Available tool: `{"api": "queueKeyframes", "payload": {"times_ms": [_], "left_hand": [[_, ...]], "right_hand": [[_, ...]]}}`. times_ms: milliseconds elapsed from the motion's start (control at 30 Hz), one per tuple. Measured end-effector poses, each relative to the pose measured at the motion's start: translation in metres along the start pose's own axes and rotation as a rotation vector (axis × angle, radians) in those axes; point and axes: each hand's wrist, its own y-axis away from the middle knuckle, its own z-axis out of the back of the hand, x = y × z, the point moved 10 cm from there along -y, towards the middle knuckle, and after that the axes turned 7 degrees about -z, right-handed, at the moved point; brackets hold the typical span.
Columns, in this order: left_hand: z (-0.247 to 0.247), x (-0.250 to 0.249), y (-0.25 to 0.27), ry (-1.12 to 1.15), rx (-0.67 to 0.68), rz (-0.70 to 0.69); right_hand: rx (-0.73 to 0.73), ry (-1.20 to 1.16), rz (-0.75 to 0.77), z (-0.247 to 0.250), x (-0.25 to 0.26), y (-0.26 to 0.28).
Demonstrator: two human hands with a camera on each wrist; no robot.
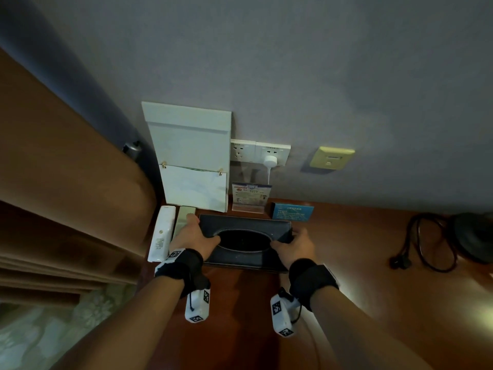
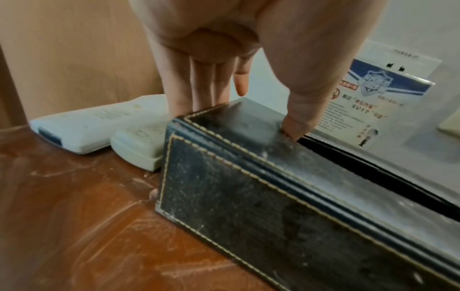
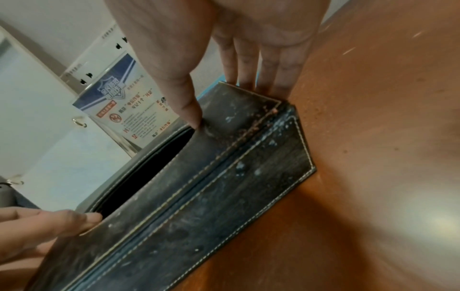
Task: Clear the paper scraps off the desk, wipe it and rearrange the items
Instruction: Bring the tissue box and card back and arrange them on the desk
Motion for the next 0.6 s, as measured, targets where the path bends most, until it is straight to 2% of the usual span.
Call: {"api": "queueKeyframes", "payload": {"times_ms": [200, 600], "left_hand": [[0.006, 0.001, -0.011, -0.013, -0.042, -0.017], [0.001, 0.005, -0.019, -0.053, -0.025, -0.022]], "right_hand": [[-0.019, 0.044, 0.035, -0.003, 0.009, -0.006], [-0.043, 0.147, 0.103, -0.004, 0.013, -0.007]]}}
